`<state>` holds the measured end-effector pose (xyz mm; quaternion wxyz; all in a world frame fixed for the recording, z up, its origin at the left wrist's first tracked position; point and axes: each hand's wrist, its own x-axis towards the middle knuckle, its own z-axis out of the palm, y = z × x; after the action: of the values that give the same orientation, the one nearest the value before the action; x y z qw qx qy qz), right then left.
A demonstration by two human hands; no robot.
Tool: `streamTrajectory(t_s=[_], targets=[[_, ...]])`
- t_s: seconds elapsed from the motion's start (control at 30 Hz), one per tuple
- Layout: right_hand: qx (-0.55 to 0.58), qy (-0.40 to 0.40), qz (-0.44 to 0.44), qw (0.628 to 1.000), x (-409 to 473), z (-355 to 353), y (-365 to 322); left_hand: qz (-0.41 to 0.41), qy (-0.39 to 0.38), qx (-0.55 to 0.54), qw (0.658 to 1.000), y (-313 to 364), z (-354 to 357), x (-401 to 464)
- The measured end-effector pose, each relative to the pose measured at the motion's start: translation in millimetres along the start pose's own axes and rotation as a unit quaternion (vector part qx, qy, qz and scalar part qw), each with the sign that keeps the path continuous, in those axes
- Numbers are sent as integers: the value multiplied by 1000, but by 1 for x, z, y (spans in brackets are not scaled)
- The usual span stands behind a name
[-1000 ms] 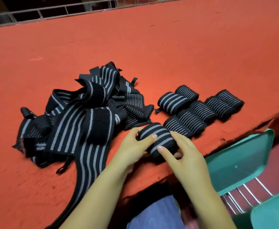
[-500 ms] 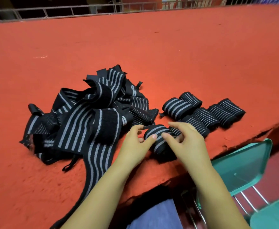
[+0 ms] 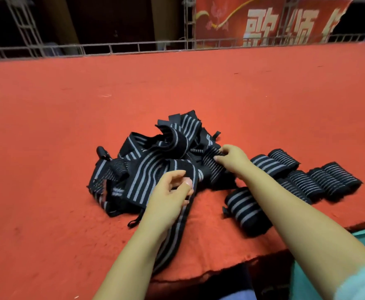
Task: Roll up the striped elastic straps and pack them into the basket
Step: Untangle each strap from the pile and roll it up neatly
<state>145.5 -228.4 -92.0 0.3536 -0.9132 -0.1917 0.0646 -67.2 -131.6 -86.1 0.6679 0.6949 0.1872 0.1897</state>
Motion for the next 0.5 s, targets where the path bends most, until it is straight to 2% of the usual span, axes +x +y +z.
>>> streamTrajectory(t_s=[0.1,0.17,0.27,0.43,0.5], targets=[[184,55,-11,981,-10,-19,-20,2,25,-67,997,12,-6,3],[256,70,-32,964,-18,-31,-35,12,33,-102,994,23,-8,4],[301,64,-85,948,-34,-47,-61,51,26,-115,992,39,-11,5],[358,0,-165,919,-73,-61,-105,120,-13,-74,990,62,-18,9],[382,-29,-192,903,-89,-61,-122,140,-23,-96,985,75,-25,10]])
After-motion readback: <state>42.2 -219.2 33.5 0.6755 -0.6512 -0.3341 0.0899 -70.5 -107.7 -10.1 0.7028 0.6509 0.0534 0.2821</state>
